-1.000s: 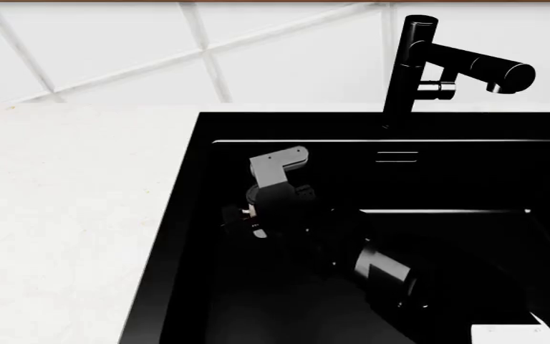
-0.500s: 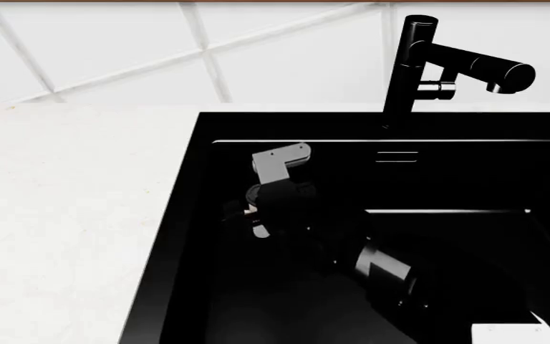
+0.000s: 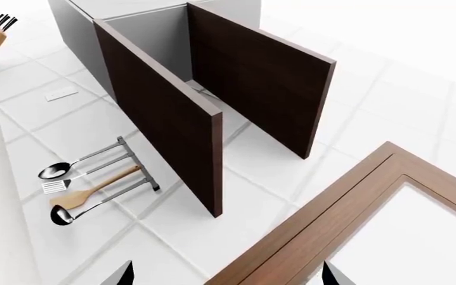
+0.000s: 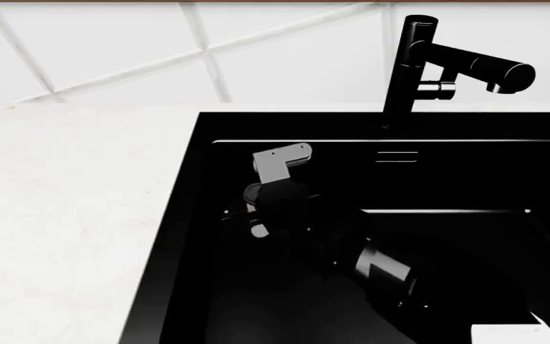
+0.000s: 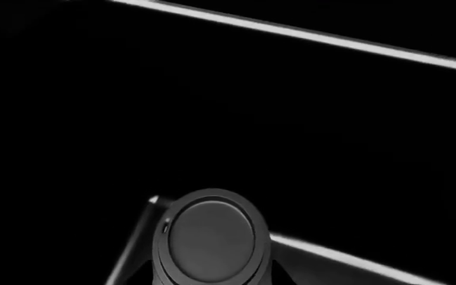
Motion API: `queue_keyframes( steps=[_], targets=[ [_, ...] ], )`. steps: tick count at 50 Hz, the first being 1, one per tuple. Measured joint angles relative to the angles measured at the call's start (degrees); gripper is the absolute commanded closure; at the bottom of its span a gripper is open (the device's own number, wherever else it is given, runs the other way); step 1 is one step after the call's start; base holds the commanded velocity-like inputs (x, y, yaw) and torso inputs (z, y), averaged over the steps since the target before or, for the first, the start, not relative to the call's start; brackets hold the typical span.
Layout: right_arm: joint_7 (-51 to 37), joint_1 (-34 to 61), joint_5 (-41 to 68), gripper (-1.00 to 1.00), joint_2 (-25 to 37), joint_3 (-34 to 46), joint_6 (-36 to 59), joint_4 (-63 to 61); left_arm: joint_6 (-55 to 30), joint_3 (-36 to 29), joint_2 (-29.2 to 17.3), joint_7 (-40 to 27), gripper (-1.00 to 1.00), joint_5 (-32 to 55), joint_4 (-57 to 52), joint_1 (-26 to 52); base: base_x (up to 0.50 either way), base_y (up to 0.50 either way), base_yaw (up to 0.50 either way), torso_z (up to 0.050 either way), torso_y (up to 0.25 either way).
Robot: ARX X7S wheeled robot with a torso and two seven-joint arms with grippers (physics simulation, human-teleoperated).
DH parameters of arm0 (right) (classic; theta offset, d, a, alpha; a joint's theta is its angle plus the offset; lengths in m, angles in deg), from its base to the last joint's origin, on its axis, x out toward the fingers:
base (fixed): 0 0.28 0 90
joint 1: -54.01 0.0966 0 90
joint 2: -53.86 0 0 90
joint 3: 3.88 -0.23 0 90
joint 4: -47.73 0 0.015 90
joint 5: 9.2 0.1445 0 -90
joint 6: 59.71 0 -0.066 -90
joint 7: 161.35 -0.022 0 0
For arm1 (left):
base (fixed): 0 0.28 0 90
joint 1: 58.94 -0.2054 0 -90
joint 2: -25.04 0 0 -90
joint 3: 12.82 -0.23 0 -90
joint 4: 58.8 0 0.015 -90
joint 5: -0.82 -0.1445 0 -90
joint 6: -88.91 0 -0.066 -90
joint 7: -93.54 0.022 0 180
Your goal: Pick the cup and bowl from the sink and place them on the counter for drying.
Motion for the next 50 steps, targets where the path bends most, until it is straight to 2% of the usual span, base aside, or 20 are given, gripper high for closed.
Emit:
queue_keyframes(
  steps=[28, 37, 50],
  targets=[
    [-3.49, 3.35, -0.45, 1.00, 0.28, 0.08, 2.90, -3.04, -0.06, -0.08, -0.12, -0.16, -1.00, -0.14, -0.19, -0.09, 0.00, 0.00, 0.00, 0.000, 0.000],
    [-7.79, 3.93, 1.20, 1.00, 3.23, -0.31, 5.35, -10.88, -0.18, -0.22, -0.22, -0.35, -1.00, -0.38, -0.36, -0.02, 0.00, 0.00, 0.00, 0.000, 0.000],
    [-17.23, 4.38, 4.39, 1.00, 10.66, -1.88, 7.42, -28.08, 0.02, -0.04, -0.30, -0.47, -1.00, -0.35, -0.54, -0.26, 0.00, 0.00, 0.00, 0.000, 0.000]
  ],
)
